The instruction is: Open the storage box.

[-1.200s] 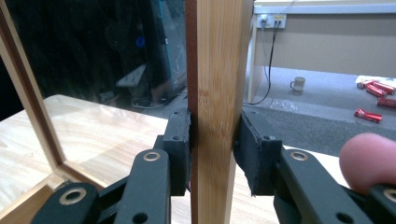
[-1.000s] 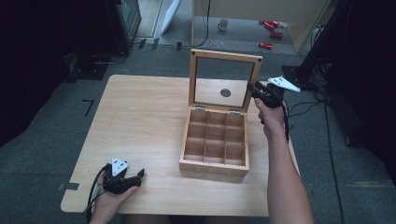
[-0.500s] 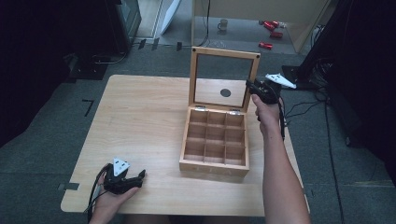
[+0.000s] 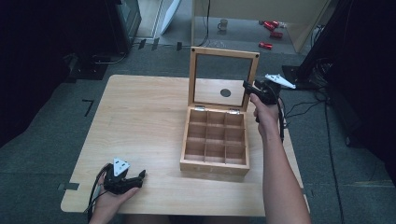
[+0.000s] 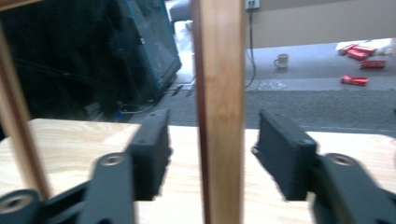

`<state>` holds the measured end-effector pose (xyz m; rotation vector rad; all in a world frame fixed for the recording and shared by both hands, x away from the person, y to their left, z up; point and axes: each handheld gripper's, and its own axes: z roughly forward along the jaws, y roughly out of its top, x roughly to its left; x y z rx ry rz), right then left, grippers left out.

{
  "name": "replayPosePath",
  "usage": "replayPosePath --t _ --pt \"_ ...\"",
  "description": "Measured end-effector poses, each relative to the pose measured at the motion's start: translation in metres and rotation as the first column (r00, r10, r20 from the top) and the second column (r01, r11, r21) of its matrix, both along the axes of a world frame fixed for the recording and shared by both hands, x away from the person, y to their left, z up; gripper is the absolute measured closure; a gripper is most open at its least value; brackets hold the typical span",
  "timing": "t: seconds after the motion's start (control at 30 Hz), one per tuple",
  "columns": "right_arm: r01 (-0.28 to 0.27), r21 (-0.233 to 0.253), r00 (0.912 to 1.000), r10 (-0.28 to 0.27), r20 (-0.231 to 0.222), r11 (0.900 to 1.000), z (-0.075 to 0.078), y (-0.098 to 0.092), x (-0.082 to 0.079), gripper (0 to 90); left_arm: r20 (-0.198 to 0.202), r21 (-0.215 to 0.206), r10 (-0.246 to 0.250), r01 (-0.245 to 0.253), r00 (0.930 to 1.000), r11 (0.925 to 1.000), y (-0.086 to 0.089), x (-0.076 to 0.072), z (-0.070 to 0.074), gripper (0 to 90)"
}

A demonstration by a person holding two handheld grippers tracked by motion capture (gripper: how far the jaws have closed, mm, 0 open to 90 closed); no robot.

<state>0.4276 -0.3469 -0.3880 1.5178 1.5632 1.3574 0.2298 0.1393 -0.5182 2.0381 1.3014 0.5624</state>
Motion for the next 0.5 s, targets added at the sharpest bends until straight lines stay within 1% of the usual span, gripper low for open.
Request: replayPosePath --t 0.03,0.1,0.13,0.17,0.2,0.23,0.27,0.3,0.37,0.43,0.5 --pt "-0.015 0.003 0.9999 0.015 0.001 1.0 0.0 0.0 -0.003 36.3 0.0 0.0 0.0 0.0 1.0 1.0 0.0 0.0 0.0 18.8" --pt "-0.028 -0.014 0.9995 0.028 -0.013 0.999 -0.001 0.002 -0.009 25.8 0.0 0.0 0.0 0.0 1.0 1.0 0.0 0.0 0.0 18.8" --pt "-0.031 -0.021 0.9993 0.031 -0.021 0.999 -0.002 0.003 -0.012 19.5 0.0 0.001 0.0 0.0 1.0 1.0 0.0 0.0 0.0 18.8" --pt "-0.035 -0.024 0.9989 0.035 -0.033 0.999 -0.002 0.003 -0.015 10.6 0.0 0.001 0.0 0.0 1.0 1.0 0.0 0.0 0.0 18.8" --pt "-0.035 -0.024 0.9989 0.035 -0.033 0.999 -0.002 0.003 -0.015 10.6 0.0 0.001 0.0 0.0 1.0 1.0 0.0 0.0 0.0 18.8" --pt "-0.031 -0.044 0.9977 0.028 -0.061 0.999 -0.005 0.002 -0.022 5.1 0.0 0.0 0.001 -0.001 1.0 1.0 0.0 0.0 0.0 18.7" --pt "-0.036 -0.053 0.9976 0.033 -0.061 0.998 -0.006 0.001 -0.026 2.9 0.0 0.0 0.001 -0.001 1.0 1.0 0.0 0.0 0.0 18.8" --pt "-0.045 -0.047 0.9973 0.042 -0.061 0.998 -0.008 -0.001 -0.03 2.7 0.0 0.0 0.001 -0.001 1.0 1.0 0.0 0.0 0.0 18.7" --pt "-0.055 -0.02 0.9968 0.054 -0.059 0.998 -0.01 -0.007 -0.039 2.6 0.0 0.001 0.002 -0.002 1.0 1.0 0.0 0.0 0.0 18.6" --pt "-0.057 -0.005 0.9965 0.057 -0.061 0.998 -0.012 -0.012 -0.048 2.6 0.0 0.0 0.002 -0.002 1.0 1.0 0.0 0.0 0.0 18.6" --pt "-0.064 0.013 0.9967 0.064 -0.05 0.998 -0.014 -0.016 -0.059 2.6 0.0 0.0 0.002 -0.002 1.0 1.0 0.0 0.0 0.0 18.6"
